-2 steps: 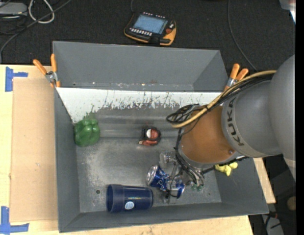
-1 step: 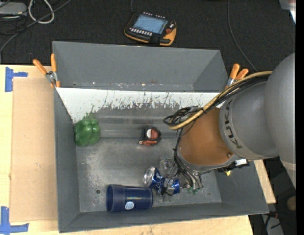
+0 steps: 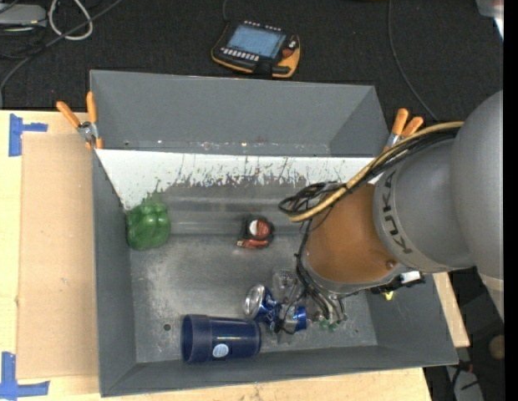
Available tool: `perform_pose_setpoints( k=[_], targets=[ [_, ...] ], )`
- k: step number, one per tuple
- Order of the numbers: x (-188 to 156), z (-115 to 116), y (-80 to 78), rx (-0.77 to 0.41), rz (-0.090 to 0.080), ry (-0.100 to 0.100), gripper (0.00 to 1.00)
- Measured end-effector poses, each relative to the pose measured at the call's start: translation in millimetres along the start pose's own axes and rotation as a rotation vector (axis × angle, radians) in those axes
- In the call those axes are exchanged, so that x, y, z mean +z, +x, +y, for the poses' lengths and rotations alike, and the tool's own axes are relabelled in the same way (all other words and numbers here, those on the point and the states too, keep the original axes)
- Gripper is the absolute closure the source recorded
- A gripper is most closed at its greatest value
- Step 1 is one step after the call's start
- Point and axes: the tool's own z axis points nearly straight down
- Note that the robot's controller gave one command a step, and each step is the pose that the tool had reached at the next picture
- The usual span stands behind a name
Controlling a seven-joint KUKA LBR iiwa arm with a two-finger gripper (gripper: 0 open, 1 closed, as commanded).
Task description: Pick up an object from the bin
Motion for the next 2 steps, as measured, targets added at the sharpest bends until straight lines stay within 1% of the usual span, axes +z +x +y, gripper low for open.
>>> perform_pose_setpoints(
  k=[1,2],
  targets=[
    [-15.4,-0.3,2.7,0.0,0.009,0.0,1.0],
    [-57.2,0.7,3.1,-0.004,0.012,-0.001,1.0]
  ],
)
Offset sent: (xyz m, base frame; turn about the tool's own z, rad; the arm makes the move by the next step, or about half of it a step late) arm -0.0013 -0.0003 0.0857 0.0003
